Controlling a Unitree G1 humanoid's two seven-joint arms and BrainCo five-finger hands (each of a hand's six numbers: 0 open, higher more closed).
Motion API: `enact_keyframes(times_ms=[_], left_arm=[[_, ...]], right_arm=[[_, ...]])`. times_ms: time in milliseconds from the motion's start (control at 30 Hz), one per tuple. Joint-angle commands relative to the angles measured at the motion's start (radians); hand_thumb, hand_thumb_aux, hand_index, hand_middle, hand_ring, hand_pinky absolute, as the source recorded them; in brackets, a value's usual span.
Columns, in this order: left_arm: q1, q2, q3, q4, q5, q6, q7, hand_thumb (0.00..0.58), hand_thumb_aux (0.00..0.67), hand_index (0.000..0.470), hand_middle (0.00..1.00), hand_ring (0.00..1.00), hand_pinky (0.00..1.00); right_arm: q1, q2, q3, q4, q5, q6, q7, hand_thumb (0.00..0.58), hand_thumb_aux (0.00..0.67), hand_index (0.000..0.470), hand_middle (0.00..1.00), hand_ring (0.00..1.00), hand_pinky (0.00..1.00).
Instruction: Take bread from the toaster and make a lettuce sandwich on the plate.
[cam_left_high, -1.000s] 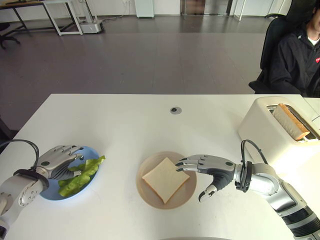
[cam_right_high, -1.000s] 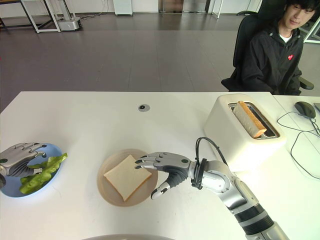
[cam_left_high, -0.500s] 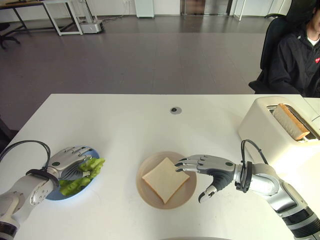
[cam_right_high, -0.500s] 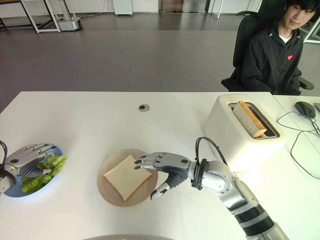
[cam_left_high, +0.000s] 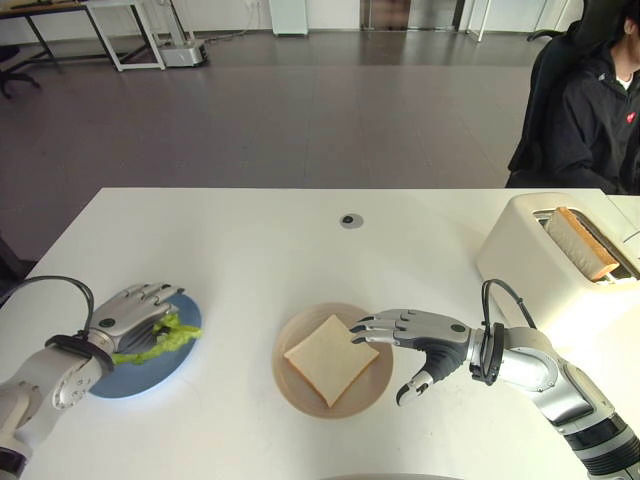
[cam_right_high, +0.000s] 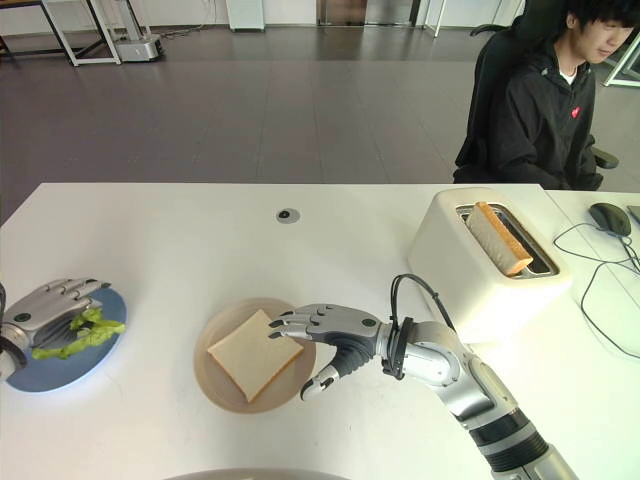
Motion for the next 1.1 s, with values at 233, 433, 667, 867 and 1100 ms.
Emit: enact_keyframes(times_ms=[233, 433, 667, 867, 1100], left_arm=[[-0.033, -0.110, 0.008, -0.643, -0.142, -0.043, -0.224, 0.580, 0.670, 0.470, 0.00, 0.00, 0.00], [-0.165, -0.282, -0.323, -0.678, -0.063, -0.083, -0.369, 0.580, 0.670, 0.470, 0.00, 0.00, 0.00], [-0.244, -0.348, -0.467, -0.559, 0.047, -0.116, -0.463, 0.580, 0.670, 0.470, 0.00, 0.00, 0.00], [-0.265, -0.361, -0.457, -0.535, 0.124, -0.134, -0.440, 0.580, 0.670, 0.470, 0.00, 0.00, 0.00], [-0.294, -0.366, -0.431, -0.519, 0.186, -0.120, -0.426, 0.580, 0.670, 0.470, 0.00, 0.00, 0.00]], right_arm=[[-0.019, -0.051, -0.133, 0.058, 0.026, -0.003, -0.042, 0.000, 0.000, 0.000, 0.00, 0.00, 0.00], [-0.021, -0.069, -0.186, 0.094, 0.031, -0.007, -0.064, 0.000, 0.000, 0.000, 0.00, 0.00, 0.00], [-0.022, -0.051, -0.173, 0.096, 0.016, -0.004, -0.069, 0.000, 0.000, 0.000, 0.00, 0.00, 0.00], [-0.019, -0.043, -0.161, 0.089, 0.017, -0.003, -0.064, 0.000, 0.000, 0.000, 0.00, 0.00, 0.00], [-0.021, -0.044, -0.155, 0.084, 0.021, -0.004, -0.061, 0.000, 0.000, 0.000, 0.00, 0.00, 0.00]])
